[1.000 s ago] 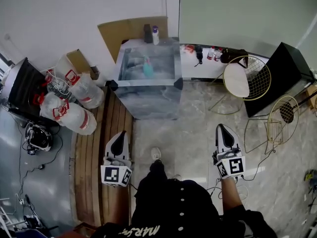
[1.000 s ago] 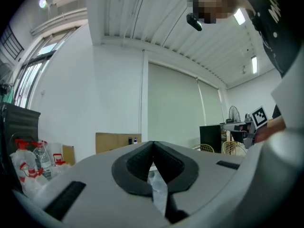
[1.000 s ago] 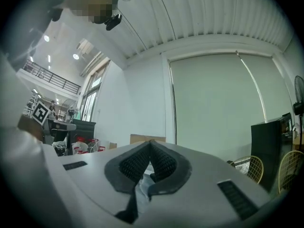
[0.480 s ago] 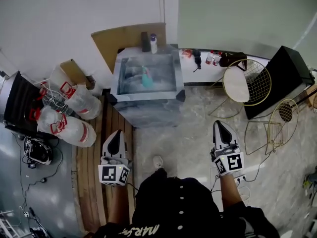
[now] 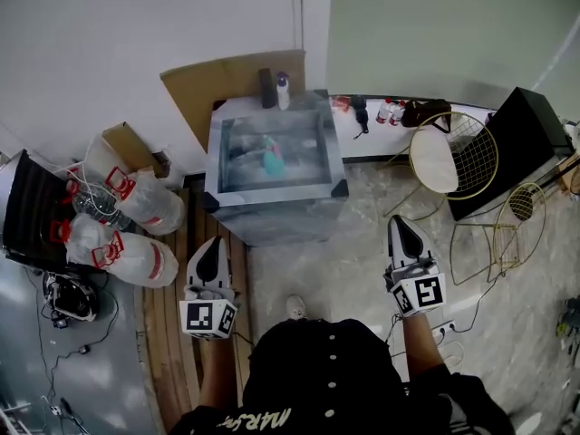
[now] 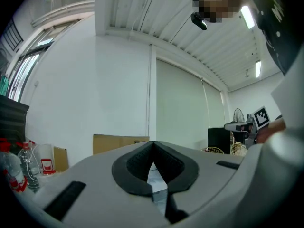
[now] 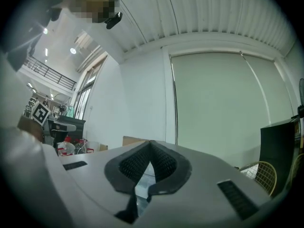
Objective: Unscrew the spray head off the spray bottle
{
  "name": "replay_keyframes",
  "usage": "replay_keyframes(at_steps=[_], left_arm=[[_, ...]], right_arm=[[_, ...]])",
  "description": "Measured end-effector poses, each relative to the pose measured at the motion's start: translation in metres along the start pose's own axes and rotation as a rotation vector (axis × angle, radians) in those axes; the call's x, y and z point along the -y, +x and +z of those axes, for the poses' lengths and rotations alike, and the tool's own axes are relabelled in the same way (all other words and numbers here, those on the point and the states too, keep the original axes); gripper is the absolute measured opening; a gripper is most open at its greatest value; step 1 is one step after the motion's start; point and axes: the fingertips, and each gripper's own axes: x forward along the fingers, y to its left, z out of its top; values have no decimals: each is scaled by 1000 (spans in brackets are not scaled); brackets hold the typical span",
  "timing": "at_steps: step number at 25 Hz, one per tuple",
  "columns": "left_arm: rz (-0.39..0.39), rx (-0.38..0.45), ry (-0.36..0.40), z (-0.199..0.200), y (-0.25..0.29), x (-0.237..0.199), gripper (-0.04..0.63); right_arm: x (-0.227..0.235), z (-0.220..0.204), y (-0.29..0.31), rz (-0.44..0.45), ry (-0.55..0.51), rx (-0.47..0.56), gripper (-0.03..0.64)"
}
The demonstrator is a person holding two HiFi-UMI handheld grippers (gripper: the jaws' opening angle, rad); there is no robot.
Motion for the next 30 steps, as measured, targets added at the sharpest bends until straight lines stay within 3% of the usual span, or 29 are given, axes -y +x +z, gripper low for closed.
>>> replay_keyframes(at_steps=[15, 30], left_arm=[[-53, -18, 17, -6, 58, -56, 25], [-43, -71, -6, -37, 77, -67, 25]], right_arm=[[-8, -16, 78, -30, -7, -20, 12], [-6, -43, 102, -31, 20, -49, 12]])
